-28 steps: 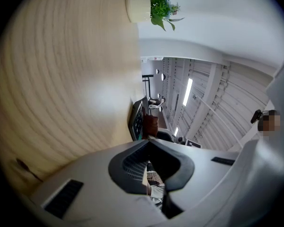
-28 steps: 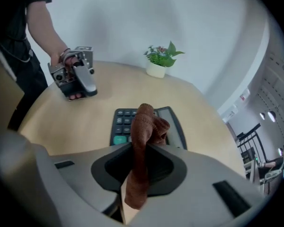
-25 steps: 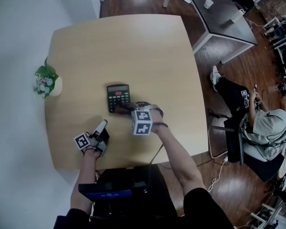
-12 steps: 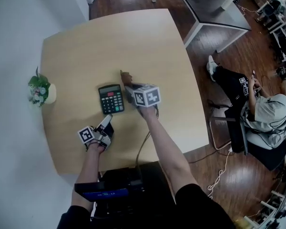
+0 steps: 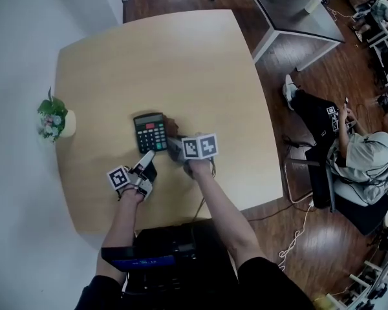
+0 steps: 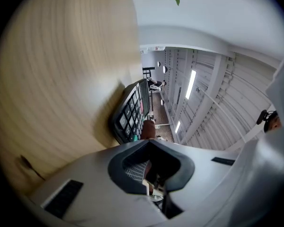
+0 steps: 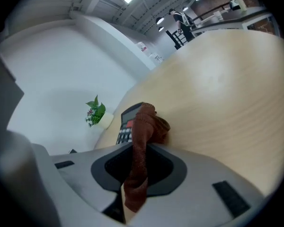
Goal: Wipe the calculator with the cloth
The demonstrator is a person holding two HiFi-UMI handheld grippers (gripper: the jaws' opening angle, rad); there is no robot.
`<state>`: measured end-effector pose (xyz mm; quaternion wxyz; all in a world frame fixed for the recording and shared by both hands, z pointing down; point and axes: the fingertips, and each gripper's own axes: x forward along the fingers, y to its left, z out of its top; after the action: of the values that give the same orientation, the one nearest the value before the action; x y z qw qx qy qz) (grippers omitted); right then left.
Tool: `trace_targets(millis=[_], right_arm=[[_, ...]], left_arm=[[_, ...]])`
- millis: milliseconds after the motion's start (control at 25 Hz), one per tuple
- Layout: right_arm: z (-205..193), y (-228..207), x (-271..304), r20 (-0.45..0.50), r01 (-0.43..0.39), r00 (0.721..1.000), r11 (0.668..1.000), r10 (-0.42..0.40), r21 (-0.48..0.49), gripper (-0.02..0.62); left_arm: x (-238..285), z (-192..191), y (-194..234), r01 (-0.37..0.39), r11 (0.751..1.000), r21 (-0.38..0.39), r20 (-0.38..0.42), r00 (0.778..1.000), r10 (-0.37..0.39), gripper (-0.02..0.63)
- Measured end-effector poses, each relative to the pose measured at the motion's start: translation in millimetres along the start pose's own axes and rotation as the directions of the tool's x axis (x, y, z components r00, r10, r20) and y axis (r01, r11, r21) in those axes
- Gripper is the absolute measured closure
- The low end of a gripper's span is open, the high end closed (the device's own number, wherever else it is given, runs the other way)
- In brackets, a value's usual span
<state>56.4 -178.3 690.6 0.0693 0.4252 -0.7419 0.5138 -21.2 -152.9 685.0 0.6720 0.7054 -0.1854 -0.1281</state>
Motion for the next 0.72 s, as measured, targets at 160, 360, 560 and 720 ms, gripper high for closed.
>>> trace_targets(millis=[160, 360, 560, 720], right_arm=[[-31, 6, -19, -0.048, 0.0, 0.999, 1.0, 0.001, 0.031, 0.528], [70, -2, -13, 0.133, 0.071, 0.99, 0.984, -0.049, -0.164, 0.528], [98, -9, 27, 0.067, 0.066, 0.996, 0.966, -0.05, -0.248, 0.528], [62, -11, 17, 0.082, 0.057, 0.995, 0.995, -0.05, -0.083, 0.526]], left_arm=[[1, -1, -1, 0.011, 1.0, 0.003, -0.003, 1.0, -0.011, 0.615], [0, 1, 0, 0.008, 1.0, 0.003, 0.002, 1.0, -0.008, 0.615], [0, -1, 1, -0.007, 1.0, -0.005, 0.029, 1.0, 0.007, 0.615], [1, 0, 1, -0.012, 1.0, 0.001, 0.037, 0.999, 0.012, 0.615]])
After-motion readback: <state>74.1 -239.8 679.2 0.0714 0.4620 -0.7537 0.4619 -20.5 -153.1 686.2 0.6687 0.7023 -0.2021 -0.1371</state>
